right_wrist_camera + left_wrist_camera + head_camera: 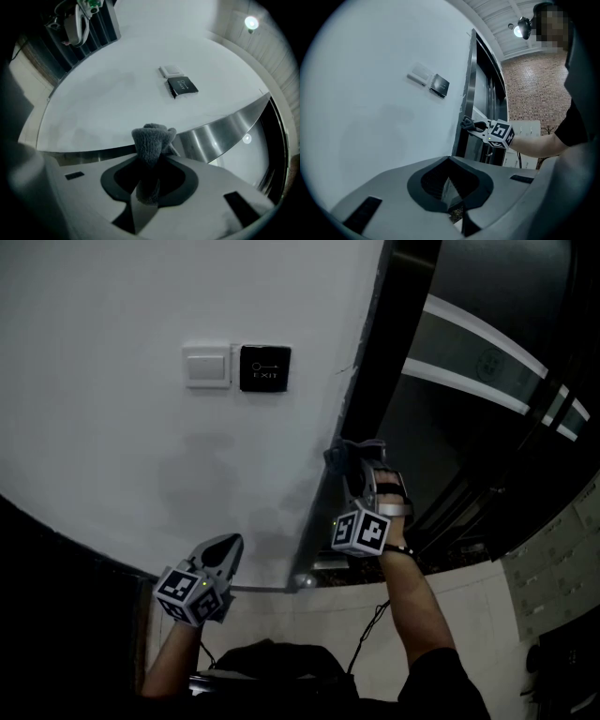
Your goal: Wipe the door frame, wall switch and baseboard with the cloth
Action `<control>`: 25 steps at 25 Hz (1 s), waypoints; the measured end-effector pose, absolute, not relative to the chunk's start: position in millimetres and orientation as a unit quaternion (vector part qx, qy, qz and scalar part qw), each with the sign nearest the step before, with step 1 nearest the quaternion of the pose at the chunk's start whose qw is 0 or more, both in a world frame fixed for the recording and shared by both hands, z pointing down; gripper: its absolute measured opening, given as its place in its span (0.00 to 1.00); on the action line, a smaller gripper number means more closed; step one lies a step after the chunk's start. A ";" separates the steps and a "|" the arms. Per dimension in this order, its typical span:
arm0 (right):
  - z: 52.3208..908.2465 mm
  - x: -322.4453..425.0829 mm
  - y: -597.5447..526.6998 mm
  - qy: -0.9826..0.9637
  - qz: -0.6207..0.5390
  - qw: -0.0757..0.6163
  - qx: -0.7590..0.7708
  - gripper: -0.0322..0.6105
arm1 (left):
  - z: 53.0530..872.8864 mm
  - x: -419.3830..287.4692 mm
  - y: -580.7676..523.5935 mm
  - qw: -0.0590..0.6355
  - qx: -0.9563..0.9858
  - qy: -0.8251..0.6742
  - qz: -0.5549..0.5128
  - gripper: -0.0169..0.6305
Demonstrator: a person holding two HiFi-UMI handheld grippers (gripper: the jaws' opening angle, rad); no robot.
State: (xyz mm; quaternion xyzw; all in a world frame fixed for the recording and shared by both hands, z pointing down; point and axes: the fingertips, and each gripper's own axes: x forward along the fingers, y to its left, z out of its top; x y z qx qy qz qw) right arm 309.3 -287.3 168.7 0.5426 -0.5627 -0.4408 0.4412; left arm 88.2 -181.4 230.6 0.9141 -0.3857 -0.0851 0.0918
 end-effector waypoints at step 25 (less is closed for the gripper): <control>294.7 309.8 -285.6 -0.639 -0.344 0.456 0.514 0.20 | 249.7 86.3 -184.8 0.099 0.902 -0.416 -0.056 0.01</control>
